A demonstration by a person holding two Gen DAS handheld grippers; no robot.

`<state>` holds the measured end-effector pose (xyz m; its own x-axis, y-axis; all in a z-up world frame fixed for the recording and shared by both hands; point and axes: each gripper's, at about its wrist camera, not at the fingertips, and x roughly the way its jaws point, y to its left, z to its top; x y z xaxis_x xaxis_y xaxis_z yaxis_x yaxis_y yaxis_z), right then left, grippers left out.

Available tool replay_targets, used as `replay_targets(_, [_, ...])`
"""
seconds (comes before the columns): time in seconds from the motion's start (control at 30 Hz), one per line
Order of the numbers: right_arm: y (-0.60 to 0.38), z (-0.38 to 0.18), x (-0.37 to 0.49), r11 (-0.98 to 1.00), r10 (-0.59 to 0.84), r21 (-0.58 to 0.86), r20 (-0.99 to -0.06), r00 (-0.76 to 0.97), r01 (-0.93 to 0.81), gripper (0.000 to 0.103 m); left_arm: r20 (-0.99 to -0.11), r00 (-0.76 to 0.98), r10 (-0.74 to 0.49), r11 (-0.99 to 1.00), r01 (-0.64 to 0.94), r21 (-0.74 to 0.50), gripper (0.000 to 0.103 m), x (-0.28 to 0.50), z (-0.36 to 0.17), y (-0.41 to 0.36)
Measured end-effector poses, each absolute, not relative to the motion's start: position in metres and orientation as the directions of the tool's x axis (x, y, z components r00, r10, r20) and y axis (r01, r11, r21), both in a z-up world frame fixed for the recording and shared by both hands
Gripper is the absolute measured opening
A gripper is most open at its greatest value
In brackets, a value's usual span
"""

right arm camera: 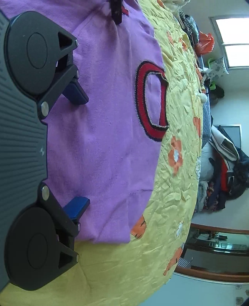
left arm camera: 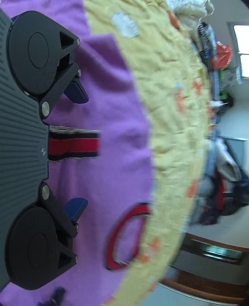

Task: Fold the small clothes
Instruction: 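Grasp the striped cuff of the other sleeve with the left gripper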

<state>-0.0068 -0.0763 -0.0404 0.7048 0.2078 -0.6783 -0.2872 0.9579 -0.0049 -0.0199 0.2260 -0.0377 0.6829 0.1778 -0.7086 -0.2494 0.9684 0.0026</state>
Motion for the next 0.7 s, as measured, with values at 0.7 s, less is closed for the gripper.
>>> replay_targets(0.7, [-0.03,-0.028,-0.036,0.919,0.342,0.057,-0.606,0.718,-0.389,0.103,-0.541,0.801,0.258,0.564,-0.579,-0.589,0.103,-0.322,-0.022,0.481])
